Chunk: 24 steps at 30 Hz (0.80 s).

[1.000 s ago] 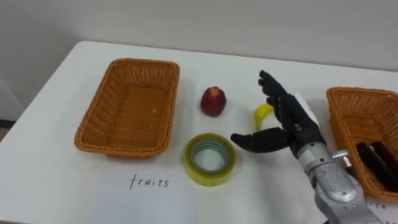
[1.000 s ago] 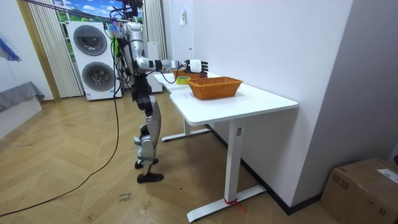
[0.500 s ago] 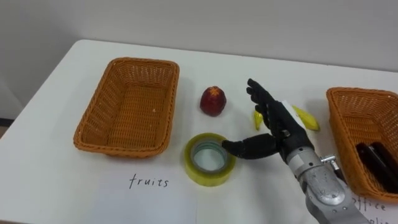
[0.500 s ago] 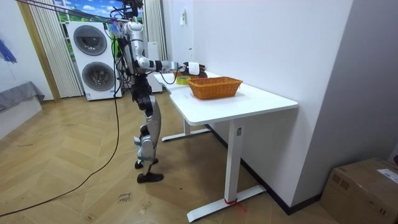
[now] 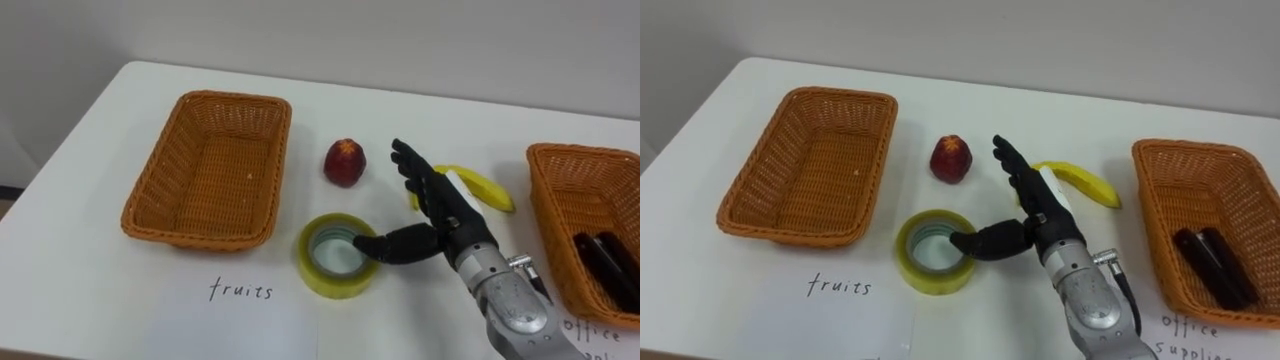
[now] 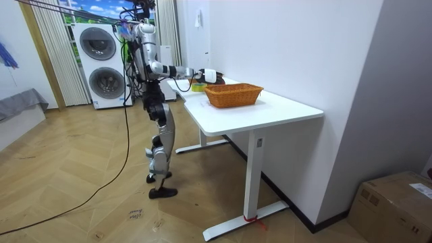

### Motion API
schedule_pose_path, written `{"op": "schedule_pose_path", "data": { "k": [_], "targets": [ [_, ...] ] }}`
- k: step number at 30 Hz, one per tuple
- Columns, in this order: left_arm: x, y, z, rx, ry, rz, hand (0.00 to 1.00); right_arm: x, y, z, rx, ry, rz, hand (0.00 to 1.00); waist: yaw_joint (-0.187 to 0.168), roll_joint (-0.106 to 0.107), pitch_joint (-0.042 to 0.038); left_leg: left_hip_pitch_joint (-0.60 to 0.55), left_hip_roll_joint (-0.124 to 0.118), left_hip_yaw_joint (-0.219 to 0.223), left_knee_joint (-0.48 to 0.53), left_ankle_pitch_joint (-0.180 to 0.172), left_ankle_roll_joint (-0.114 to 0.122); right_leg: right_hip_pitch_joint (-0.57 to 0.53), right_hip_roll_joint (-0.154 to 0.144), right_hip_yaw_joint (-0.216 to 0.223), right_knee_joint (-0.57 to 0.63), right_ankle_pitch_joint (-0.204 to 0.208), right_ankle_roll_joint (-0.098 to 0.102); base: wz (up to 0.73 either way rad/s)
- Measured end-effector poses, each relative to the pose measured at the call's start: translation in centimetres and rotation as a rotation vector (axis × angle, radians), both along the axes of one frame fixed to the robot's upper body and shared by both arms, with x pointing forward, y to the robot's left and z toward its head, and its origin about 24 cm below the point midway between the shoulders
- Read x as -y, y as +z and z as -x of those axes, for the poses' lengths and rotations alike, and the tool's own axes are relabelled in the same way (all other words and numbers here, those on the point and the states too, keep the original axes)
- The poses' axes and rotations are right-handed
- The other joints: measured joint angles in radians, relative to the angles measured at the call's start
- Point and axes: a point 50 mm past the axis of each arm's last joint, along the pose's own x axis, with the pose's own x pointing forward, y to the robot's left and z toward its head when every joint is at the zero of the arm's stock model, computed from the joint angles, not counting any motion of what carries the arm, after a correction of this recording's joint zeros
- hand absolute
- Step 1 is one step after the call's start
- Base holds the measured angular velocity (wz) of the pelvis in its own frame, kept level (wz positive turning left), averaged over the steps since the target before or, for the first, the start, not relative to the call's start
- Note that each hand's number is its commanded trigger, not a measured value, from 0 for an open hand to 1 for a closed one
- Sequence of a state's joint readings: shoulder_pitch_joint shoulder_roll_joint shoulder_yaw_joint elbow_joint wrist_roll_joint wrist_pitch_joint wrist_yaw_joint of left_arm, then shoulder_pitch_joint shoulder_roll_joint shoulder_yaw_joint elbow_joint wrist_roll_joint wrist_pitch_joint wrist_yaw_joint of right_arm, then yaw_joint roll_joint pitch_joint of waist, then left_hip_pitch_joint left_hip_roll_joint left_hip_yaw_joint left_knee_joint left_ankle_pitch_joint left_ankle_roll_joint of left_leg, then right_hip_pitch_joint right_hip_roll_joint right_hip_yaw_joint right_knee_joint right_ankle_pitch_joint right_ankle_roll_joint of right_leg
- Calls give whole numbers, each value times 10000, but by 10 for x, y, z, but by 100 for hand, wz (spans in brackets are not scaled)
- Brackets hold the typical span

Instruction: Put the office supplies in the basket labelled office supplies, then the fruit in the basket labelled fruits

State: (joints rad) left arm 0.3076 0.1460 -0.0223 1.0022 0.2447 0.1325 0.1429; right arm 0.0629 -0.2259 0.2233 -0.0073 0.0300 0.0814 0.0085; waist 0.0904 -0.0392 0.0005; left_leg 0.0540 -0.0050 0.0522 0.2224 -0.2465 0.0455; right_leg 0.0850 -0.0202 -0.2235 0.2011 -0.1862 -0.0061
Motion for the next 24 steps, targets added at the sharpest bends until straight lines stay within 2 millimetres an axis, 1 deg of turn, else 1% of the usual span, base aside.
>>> {"op": "schedule_pose_path", "data": {
  "k": [5,14,17,19,22,24],
  "targets": [
    [0,0,-1,9,-2,74,0,0,0,0,37,-38,100,0,38,6,3,0,-5,-21,0,1,2,-5,-9,-17,4,-1,1,0],
    [2,-1,1,-182,64,168,0,0,-1,0,47,319,991,0,40,1,14,-11,-40,-64,9,17,30,17,-73,-264,6,-5,8,1],
    [1,-1,1,-243,81,135,0,0,-3,1,-89,377,1200,0,143,-36,11,-11,-61,-73,15,24,41,21,-97,-285,6,-6,10,0],
    [0,0,2,-317,94,95,0,2,-8,2,-389,341,1273,0,236,-113,5,-11,-69,-76,25,26,46,32,-109,-297,6,-8,14,0],
    [0,0,3,-408,116,82,0,3,-12,2,-638,285,1324,0,267,-183,14,-12,-76,-98,63,22,51,60,-115,-320,7,-8,15,0],
    [0,0,3,-426,122,86,0,3,-12,2,-675,277,1332,0,279,-183,14,-5,-78,-111,85,20,55,93,-115,-336,4,-8,15,4]
  ]
}}
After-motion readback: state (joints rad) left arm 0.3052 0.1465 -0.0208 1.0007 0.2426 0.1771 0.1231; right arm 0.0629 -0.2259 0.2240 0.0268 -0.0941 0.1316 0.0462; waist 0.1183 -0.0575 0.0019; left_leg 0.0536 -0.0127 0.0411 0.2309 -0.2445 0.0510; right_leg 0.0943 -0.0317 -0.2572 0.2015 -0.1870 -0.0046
